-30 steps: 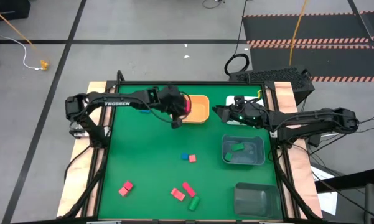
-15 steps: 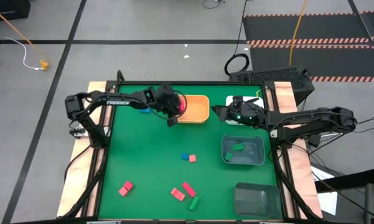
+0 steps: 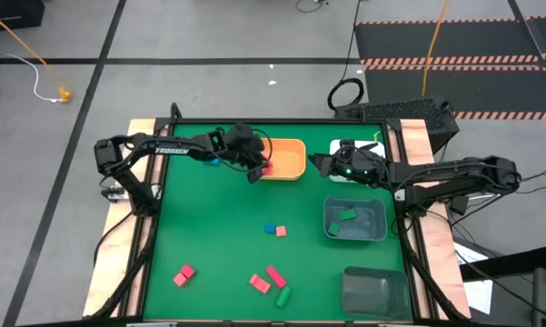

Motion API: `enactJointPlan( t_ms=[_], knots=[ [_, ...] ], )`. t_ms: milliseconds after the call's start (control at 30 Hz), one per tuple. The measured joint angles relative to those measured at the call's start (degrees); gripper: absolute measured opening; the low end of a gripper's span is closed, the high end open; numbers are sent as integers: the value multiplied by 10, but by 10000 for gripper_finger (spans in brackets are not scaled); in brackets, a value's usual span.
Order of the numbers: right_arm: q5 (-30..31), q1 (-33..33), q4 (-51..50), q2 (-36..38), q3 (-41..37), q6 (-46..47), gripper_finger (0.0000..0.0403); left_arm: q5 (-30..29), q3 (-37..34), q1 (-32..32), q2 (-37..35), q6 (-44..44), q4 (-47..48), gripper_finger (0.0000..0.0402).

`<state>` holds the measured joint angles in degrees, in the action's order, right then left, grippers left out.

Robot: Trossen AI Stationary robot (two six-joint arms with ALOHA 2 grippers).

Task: Sort & place blocks by color
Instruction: Put the left red block into the yellow bin, then put the top blue block into the white bin

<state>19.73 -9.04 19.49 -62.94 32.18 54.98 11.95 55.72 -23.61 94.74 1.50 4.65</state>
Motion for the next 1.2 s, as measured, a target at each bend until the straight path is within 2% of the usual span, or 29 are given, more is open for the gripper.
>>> enactJointPlan(
  t_ms=[167, 267, 467, 567, 667, 933, 1200],
  knots=[
    [-2, 0, 0, 0, 0, 12, 222, 17, 9, 1, -18, -7, -1, 171],
    [-3, 0, 0, 0, 0, 13, 222, 13, 19, -2, -46, -45, 55, 178],
    [-3, 0, 4, 0, 0, 14, 222, -87, 28, -34, -132, -185, 187, 179],
    [-3, 0, 4, 0, 0, 10, 222, -127, 27, -65, -149, -246, 260, 179],
    [-3, 0, 4, 0, 0, 1, 222, -135, 26, -104, -142, -314, 341, 179],
    [-3, 0, 4, 0, 0, -6, 222, -136, 27, -164, -82, -447, 426, 179],
    [-3, 0, 4, 0, 0, -6, 222, -137, 26, -178, -38, -465, 423, 179]
  ],
)
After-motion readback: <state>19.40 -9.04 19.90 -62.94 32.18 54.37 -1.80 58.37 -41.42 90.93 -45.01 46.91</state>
